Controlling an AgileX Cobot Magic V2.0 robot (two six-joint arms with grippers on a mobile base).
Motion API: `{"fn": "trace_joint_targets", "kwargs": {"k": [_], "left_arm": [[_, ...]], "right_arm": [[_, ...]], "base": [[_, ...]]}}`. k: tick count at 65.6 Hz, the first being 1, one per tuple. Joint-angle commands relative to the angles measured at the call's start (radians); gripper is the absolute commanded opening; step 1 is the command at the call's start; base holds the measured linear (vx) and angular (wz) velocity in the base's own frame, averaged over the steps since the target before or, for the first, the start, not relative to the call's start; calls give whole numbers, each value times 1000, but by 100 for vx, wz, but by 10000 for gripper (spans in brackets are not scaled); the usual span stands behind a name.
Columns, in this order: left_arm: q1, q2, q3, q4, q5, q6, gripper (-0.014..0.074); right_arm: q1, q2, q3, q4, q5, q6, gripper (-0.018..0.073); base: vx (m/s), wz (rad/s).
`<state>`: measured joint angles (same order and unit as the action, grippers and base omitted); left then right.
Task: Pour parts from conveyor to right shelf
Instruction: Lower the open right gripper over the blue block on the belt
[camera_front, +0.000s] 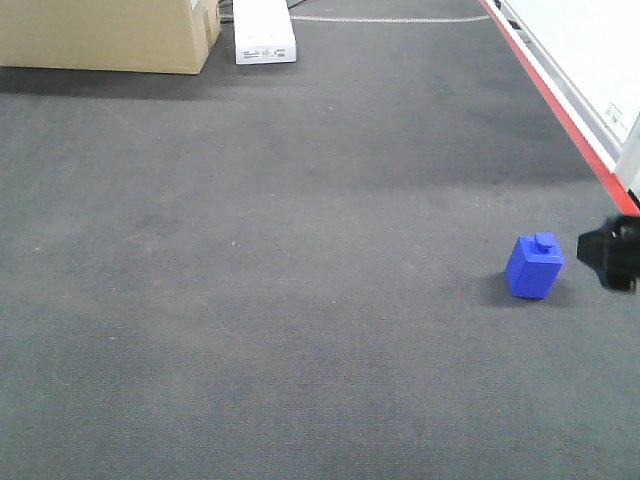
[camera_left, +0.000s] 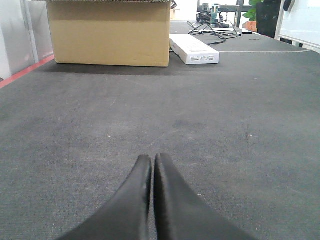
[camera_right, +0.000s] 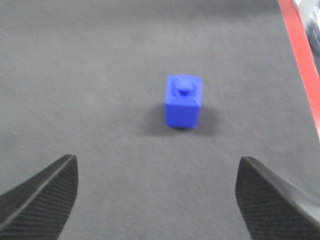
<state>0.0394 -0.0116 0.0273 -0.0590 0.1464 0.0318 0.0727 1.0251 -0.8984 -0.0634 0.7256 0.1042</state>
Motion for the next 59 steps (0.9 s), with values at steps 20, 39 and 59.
{"fn": "trace_joint_targets", "kwargs": {"k": [20, 39, 59], "left_arm": [[-6, -2, -20, -8, -76, -8, -6], [-6, -2, -20, -8, -76, -8, -6], [-6, -2, -20, -8, -76, -8, -6]], "right_arm": [[-7, 373, -413, -40, 245, -50, 595], [-179, 658, -728, 198, 522, -273, 594], [-204, 771, -778, 251, 529, -336, 594]], "base": [[0, 0], [0, 0], [0, 0]]}}
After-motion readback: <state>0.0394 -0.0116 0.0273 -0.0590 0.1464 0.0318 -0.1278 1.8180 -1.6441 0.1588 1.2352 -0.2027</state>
